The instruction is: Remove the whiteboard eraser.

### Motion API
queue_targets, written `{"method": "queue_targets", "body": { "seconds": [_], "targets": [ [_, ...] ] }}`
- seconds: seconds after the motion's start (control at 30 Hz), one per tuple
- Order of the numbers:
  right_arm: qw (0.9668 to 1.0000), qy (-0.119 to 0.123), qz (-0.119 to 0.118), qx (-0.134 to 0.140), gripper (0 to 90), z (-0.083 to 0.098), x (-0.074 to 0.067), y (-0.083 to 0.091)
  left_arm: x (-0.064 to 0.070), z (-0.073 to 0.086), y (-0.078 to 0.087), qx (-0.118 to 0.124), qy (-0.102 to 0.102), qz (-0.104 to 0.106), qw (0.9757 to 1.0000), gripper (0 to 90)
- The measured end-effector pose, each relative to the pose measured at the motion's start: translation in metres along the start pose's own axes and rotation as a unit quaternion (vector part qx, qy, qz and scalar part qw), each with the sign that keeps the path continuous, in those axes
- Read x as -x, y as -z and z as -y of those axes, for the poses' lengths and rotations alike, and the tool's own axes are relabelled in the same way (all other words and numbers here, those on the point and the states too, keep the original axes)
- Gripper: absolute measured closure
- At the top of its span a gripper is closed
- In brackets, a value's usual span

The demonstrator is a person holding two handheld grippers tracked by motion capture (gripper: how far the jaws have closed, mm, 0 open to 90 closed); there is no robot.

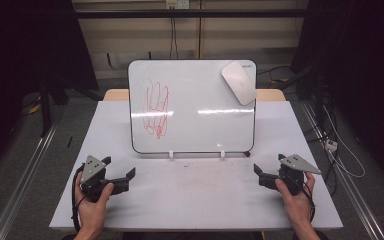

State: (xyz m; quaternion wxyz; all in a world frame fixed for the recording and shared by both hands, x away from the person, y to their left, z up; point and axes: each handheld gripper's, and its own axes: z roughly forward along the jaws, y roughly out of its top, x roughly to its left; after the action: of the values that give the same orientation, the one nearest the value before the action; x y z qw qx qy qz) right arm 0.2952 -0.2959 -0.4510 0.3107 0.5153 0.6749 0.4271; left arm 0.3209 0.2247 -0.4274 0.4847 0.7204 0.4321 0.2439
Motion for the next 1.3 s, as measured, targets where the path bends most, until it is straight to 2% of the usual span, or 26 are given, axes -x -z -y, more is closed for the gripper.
{"method": "queue_targets", "body": {
  "seconds": [0.1, 0.17, 0.23, 0.33, 0.37, 0.43, 0.5, 0.57, 0.8, 1.03, 1.13, 1.3],
  "targets": [
    [1.0000, 0.001, -0.004, 0.005, 5.1, 0.000, 0.000, 0.000, -0.001, 0.000, 0.000, 0.001, 0.003, 0.003, 1.0000, 5.2],
    [0.9999, -0.005, -0.012, 0.003, 5.1, 0.000, 0.000, 0.000, -0.004, 0.001, 0.001, -0.006, 0.000, -0.002, 1.0000, 5.2],
    [0.9999, -0.004, -0.013, 0.003, 5.2, 0.000, 0.000, -0.001, -0.004, 0.001, 0.000, -0.003, 0.007, -0.003, 1.0000, 5.2],
    [0.9999, -0.004, -0.015, 0.008, 5.4, -0.001, -0.002, -0.001, -0.004, 0.001, 0.000, -0.004, 0.007, -0.006, 0.9999, 5.2],
    [0.9998, -0.002, -0.016, 0.009, 5.3, -0.001, -0.002, -0.002, -0.004, 0.001, 0.000, -0.013, -0.002, -0.011, 0.9998, 5.2],
    [0.9998, 0.002, -0.018, 0.004, 5.1, -0.002, -0.004, -0.003, -0.002, 0.003, 0.000, -0.019, -0.002, -0.022, 0.9996, 5.3],
    [0.9997, 0.004, -0.024, 0.001, 4.7, -0.003, -0.006, -0.005, -0.001, 0.004, 0.001, -0.020, 0.003, -0.012, 0.9997, 5.3],
    [0.9997, 0.005, -0.023, 0.000, 4.9, -0.005, -0.008, -0.006, -0.001, 0.004, 0.001, -0.022, 0.002, -0.017, 0.9996, 5.3],
    [0.9994, 0.024, -0.026, -0.003, 5.1, -0.011, -0.013, -0.010, 0.001, 0.003, -0.002, -0.027, 0.004, -0.012, 0.9996, 5.5],
    [0.9990, 0.029, -0.034, 0.006, 4.2, -0.029, -0.016, -0.014, 0.000, 0.004, -0.003, -0.034, 0.004, -0.010, 0.9993, 5.6],
    [0.9988, 0.032, -0.036, 0.004, 4.2, -0.045, -0.018, -0.019, -0.002, 0.003, -0.003, -0.032, 0.005, -0.012, 0.9994, 5.5],
    [0.9988, 0.029, -0.032, 0.021, 5.0, -0.066, -0.020, -0.026, -0.003, 0.003, -0.005, -0.032, 0.010, -0.009, 0.9994, 5.5]
  ]
}}
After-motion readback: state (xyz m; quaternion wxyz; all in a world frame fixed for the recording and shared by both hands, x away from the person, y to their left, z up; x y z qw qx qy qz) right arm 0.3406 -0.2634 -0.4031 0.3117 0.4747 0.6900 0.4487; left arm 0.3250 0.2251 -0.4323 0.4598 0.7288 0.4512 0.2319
